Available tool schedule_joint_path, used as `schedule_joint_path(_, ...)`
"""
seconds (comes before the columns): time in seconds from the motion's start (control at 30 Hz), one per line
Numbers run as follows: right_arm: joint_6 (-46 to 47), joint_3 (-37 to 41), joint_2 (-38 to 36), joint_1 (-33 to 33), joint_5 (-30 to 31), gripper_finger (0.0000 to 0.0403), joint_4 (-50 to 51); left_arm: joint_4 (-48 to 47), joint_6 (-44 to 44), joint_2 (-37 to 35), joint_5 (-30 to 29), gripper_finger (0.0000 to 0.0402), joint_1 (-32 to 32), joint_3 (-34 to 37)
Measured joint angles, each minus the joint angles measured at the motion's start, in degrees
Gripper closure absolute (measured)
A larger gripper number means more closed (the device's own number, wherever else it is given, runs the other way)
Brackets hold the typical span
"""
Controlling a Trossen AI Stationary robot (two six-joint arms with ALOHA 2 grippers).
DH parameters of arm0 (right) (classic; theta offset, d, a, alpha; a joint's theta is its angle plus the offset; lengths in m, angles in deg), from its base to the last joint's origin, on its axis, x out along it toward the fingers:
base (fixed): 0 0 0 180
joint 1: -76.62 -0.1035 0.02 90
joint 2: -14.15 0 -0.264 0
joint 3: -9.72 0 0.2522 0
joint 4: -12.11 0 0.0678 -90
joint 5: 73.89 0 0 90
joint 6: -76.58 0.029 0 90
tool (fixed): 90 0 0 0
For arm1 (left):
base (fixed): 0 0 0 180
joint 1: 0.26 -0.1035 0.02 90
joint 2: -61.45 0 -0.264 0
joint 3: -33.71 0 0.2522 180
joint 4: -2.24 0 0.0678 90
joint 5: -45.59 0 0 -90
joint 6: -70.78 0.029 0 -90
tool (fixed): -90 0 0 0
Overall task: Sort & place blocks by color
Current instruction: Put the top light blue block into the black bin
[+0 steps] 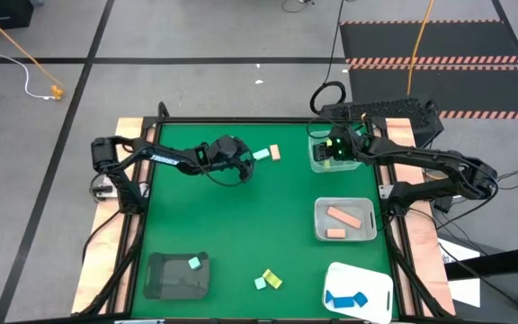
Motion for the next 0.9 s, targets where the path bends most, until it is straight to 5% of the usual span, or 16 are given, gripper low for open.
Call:
schedule_joint_path(0.37,0.2,0.0,0.0,0.0,0.0,0.0181,0.0,-0.8,3.8,9.2,0.0,0.0172,-1.0,-8.5)
schedule_joint_path(0.63,0.2,0.0,0.0,0.0,0.0,0.0181,0.0,-9.7,3.6,15.2,0.1,0.0172,-2.5,-13.7)
schedule_joint_path(0.9,0.1,0.0,0.0,0.0,0.0,0.0181,0.0,-10.0,4.8,15.5,-1.2,0.018,-2.6,-14.0)
